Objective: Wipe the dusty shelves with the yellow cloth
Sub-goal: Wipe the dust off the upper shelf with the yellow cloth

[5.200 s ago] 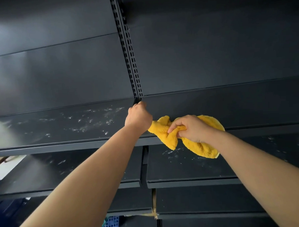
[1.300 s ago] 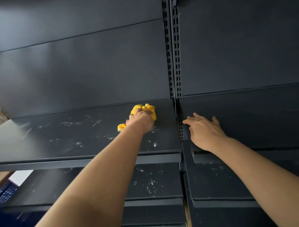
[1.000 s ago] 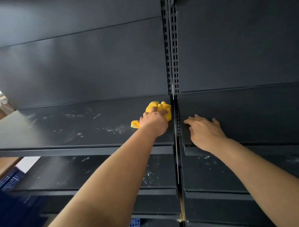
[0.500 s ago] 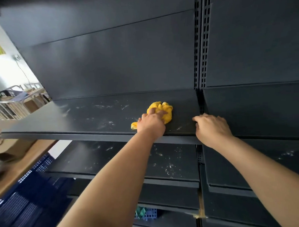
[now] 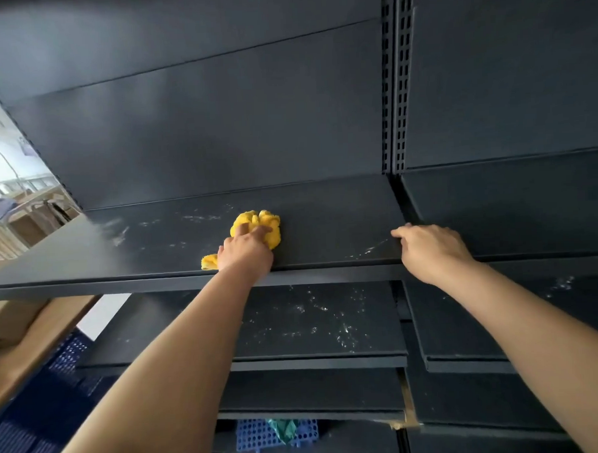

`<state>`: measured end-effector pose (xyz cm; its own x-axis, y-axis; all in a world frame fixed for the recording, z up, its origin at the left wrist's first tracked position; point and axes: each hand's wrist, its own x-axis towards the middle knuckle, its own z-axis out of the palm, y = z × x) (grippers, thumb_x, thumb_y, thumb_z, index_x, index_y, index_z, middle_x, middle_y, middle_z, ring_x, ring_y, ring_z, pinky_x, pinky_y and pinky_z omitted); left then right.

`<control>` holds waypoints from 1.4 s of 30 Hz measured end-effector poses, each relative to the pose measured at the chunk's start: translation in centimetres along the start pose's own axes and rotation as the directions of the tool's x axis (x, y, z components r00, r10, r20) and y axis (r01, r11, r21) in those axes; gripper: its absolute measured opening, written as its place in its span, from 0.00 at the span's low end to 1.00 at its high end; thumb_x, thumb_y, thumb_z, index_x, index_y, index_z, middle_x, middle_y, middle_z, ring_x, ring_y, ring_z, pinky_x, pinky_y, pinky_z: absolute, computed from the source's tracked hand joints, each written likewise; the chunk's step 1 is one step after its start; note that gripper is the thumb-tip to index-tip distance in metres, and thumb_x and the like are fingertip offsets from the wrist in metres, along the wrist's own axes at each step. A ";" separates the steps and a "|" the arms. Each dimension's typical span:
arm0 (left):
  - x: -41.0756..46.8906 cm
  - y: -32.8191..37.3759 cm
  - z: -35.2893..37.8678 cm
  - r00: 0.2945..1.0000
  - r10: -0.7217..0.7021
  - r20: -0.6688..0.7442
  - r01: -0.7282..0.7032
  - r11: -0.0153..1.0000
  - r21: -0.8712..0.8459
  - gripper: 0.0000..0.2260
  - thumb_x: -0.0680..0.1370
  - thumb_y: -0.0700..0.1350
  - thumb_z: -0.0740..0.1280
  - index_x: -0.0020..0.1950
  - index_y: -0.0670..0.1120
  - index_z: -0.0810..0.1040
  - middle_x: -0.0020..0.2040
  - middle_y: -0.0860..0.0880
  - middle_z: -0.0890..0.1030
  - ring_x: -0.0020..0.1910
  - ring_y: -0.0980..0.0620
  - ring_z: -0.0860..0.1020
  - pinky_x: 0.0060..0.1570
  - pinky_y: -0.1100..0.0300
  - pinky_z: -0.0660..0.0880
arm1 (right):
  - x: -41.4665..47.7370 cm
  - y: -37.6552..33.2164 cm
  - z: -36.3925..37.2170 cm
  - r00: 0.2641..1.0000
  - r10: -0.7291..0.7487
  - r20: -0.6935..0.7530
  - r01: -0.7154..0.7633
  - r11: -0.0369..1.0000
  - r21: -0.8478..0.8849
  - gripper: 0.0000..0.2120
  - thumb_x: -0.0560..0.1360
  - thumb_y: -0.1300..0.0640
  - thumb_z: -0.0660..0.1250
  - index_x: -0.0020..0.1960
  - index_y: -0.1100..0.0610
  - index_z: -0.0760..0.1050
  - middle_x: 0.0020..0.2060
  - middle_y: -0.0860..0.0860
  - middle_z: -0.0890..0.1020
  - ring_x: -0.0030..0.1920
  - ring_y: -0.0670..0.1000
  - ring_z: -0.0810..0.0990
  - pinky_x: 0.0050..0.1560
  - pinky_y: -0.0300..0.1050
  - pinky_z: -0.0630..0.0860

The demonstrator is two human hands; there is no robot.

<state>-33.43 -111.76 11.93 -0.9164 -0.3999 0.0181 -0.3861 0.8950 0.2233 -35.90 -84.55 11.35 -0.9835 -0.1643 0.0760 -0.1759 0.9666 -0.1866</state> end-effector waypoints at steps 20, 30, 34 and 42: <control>-4.6 15.6 2.9 0.969 0.214 0.125 -0.208 0.976 -0.063 0.27 0.78 0.40 0.57 0.75 0.60 0.61 0.75 0.49 0.59 0.70 0.40 0.62 0.71 0.44 0.60 | -2.7 5.3 -2.5 0.993 -0.118 -0.017 0.119 0.978 0.171 0.24 0.79 0.64 0.56 0.73 0.52 0.64 0.65 0.54 0.75 0.62 0.57 0.75 0.54 0.50 0.76; -7.1 12.4 3.2 0.926 0.375 0.035 -0.373 0.926 -0.062 0.19 0.81 0.45 0.58 0.70 0.62 0.67 0.74 0.52 0.62 0.66 0.43 0.67 0.66 0.49 0.65 | -3.1 2.8 -2.3 0.994 -0.110 -0.026 0.112 0.983 0.144 0.22 0.78 0.64 0.57 0.71 0.53 0.67 0.63 0.54 0.77 0.60 0.58 0.75 0.53 0.50 0.75; -6.4 7.9 2.1 0.967 0.255 0.002 -0.255 0.966 -0.040 0.20 0.80 0.45 0.59 0.69 0.63 0.67 0.74 0.52 0.62 0.69 0.43 0.63 0.69 0.46 0.60 | -2.8 -0.8 -1.6 0.987 -0.160 -0.013 0.160 0.975 0.156 0.25 0.78 0.65 0.57 0.74 0.52 0.64 0.64 0.53 0.75 0.62 0.57 0.74 0.56 0.50 0.75; -3.8 -2.8 -1.0 0.996 0.088 0.017 -0.088 0.996 -0.032 0.24 0.79 0.42 0.60 0.70 0.64 0.65 0.73 0.51 0.62 0.70 0.42 0.61 0.69 0.42 0.59 | -2.8 -10.3 0.7 0.970 -0.241 0.025 0.234 0.957 0.173 0.25 0.78 0.65 0.58 0.73 0.53 0.64 0.66 0.52 0.74 0.64 0.56 0.73 0.59 0.51 0.74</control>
<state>-28.74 -112.92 12.19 -0.9486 -0.3159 0.0212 -0.3007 0.9199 0.2517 -31.36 -94.20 12.42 -0.9126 -0.3977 0.0945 -0.4056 0.8525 -0.3298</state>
